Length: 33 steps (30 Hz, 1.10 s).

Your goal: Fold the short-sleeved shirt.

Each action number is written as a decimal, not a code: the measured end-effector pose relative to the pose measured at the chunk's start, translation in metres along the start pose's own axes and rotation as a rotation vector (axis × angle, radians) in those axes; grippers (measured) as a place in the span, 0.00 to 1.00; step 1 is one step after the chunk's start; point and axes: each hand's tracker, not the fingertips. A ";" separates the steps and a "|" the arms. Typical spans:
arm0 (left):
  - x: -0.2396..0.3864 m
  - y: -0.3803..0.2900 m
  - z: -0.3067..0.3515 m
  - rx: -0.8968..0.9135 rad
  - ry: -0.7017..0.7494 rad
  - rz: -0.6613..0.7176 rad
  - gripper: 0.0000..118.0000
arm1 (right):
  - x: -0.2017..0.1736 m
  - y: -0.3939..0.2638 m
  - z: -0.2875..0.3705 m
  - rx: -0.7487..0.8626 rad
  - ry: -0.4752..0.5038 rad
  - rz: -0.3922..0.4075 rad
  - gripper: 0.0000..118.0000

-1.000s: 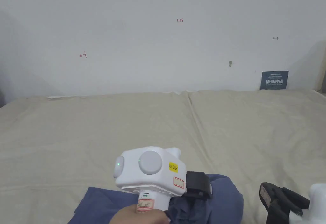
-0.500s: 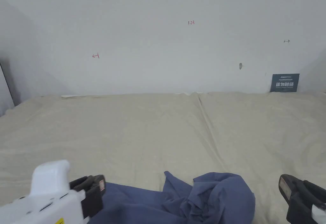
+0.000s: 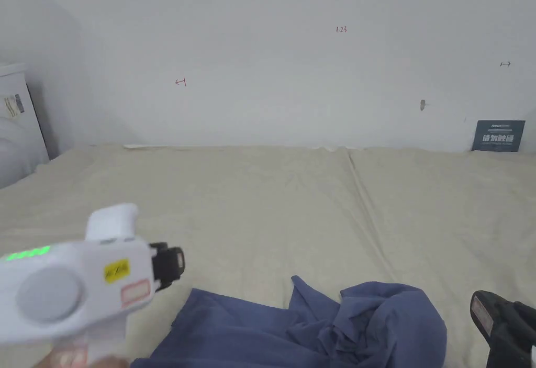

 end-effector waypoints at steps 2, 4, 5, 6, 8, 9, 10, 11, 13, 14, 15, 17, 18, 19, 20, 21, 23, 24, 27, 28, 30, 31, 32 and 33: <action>-0.012 0.018 -0.056 -0.155 0.034 0.014 0.00 | 0.000 -0.001 -0.004 -0.012 0.004 0.001 0.00; -0.026 0.021 -0.098 -0.229 0.097 0.014 0.28 | 0.001 -0.003 -0.008 -0.017 0.012 -0.009 0.00; -0.030 0.020 -0.120 -0.271 0.143 0.006 0.62 | 0.001 -0.004 -0.011 -0.022 0.013 -0.015 0.00; -0.035 0.018 -0.139 -0.303 0.136 0.005 0.84 | 0.002 -0.006 -0.014 -0.028 0.013 -0.019 0.00; -0.041 0.014 -0.164 -0.350 0.181 0.011 0.85 | 0.004 -0.008 -0.020 -0.046 0.010 -0.024 0.00; -0.045 0.011 -0.178 -0.371 0.203 0.011 0.85 | 0.005 -0.009 -0.023 -0.058 0.008 -0.028 0.00; -0.048 0.008 -0.190 -0.378 0.196 0.015 0.85 | 0.007 -0.010 -0.026 -0.066 0.007 -0.031 0.00; -0.052 0.006 -0.204 -0.400 0.196 0.021 0.85 | 0.009 -0.012 -0.029 -0.074 0.008 -0.035 0.00; -0.051 -0.007 -0.217 -0.488 0.185 0.023 0.85 | 0.012 -0.014 -0.035 -0.090 0.007 -0.034 0.00; -0.049 -0.014 -0.224 -0.523 0.186 0.012 0.85 | 0.013 -0.016 -0.038 -0.097 0.004 -0.030 0.00; -0.046 -0.020 -0.230 -0.557 0.212 -0.017 0.88 | 0.014 -0.017 -0.041 -0.103 0.002 -0.029 0.00; -0.037 -0.018 -0.234 -0.532 0.251 -0.168 0.88 | 0.015 -0.020 -0.046 -0.114 -0.002 -0.034 0.00; -0.032 -0.018 -0.230 -0.524 0.268 -0.199 0.81 | 0.015 -0.021 -0.048 -0.121 -0.003 -0.042 0.00; -0.029 -0.017 -0.226 -0.497 0.265 -0.199 0.72 | 0.017 -0.022 -0.049 -0.124 -0.002 -0.050 0.00; -0.033 -0.018 -0.226 -0.491 0.243 -0.208 0.59 | 0.018 -0.023 -0.051 -0.127 -0.001 -0.056 0.00; -0.028 -0.019 -0.221 -0.475 0.235 -0.239 0.29 | 0.018 -0.024 -0.052 -0.127 0.000 -0.058 0.00; -0.018 -0.025 -0.215 -0.482 0.162 -0.286 0.08 | 0.018 -0.024 -0.052 -0.123 -0.001 -0.056 0.00; -0.003 -0.035 -0.200 -0.499 0.152 -0.319 0.08 | 0.018 -0.024 -0.053 -0.119 -0.001 -0.054 0.00; 0.002 -0.044 -0.191 -0.458 0.173 -0.416 0.08 | 0.023 -0.011 -0.062 -0.110 0.012 -0.034 0.00; 0.001 -0.045 -0.188 -0.453 0.172 -0.405 0.08 | 0.026 -0.004 -0.069 -0.108 0.016 -0.027 0.00; -0.007 -0.044 -0.185 -0.453 0.157 -0.346 0.08 | 0.033 0.022 -0.101 -0.165 0.021 0.047 0.00; -0.010 -0.044 -0.184 -0.461 0.142 -0.320 0.08 | 0.034 0.037 -0.119 -0.207 0.020 0.082 0.00; -0.016 -0.042 -0.184 -0.456 0.139 -0.310 0.08 | 0.038 0.050 -0.145 -0.286 0.062 0.112 0.00; -0.019 -0.043 -0.183 -0.455 0.139 -0.304 0.08 | 0.041 0.062 -0.176 -0.408 0.105 0.111 0.02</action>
